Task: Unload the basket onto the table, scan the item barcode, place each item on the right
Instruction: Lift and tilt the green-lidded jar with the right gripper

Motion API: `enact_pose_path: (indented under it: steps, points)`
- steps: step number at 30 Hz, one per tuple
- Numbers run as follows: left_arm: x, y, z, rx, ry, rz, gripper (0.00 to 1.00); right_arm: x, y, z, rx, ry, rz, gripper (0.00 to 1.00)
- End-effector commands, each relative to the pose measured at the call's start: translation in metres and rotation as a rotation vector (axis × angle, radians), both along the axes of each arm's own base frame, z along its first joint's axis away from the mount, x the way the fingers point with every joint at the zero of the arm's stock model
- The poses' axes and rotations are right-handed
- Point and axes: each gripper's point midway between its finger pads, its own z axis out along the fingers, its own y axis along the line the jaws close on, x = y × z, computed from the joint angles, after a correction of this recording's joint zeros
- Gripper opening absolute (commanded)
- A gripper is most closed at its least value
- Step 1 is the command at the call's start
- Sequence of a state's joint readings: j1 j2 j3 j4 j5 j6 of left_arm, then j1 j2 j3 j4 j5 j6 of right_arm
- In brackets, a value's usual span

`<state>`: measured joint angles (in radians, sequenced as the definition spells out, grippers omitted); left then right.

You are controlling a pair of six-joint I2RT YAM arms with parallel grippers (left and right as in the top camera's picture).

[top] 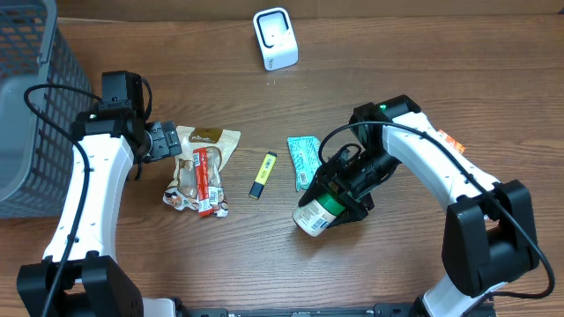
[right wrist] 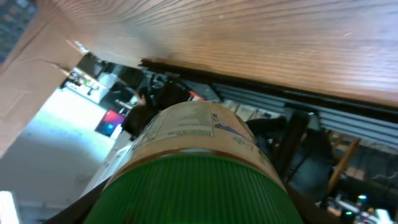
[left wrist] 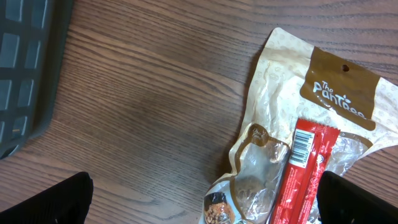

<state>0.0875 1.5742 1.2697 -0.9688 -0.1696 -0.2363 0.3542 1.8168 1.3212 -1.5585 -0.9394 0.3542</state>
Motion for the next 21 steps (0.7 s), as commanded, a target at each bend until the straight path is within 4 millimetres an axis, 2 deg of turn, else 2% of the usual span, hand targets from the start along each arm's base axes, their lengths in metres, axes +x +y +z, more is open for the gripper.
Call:
enact_pose_path:
  steps: [1,14,21]
  points:
    - [0.0014,0.0030,-0.0005,0.008,0.001,0.010,1.00,0.0066,0.0117,0.0201,0.067,0.046,-0.071,0.36]
    - [0.0013,0.0030,-0.0005,0.008,0.002,0.010,1.00,0.0048,0.0122,0.0231,-0.010,0.186,-0.157,0.38]
    - [0.0013,0.0031,-0.0005,0.009,0.002,0.010,1.00,0.0056,0.0147,0.0266,0.012,0.195,-0.165,0.38]
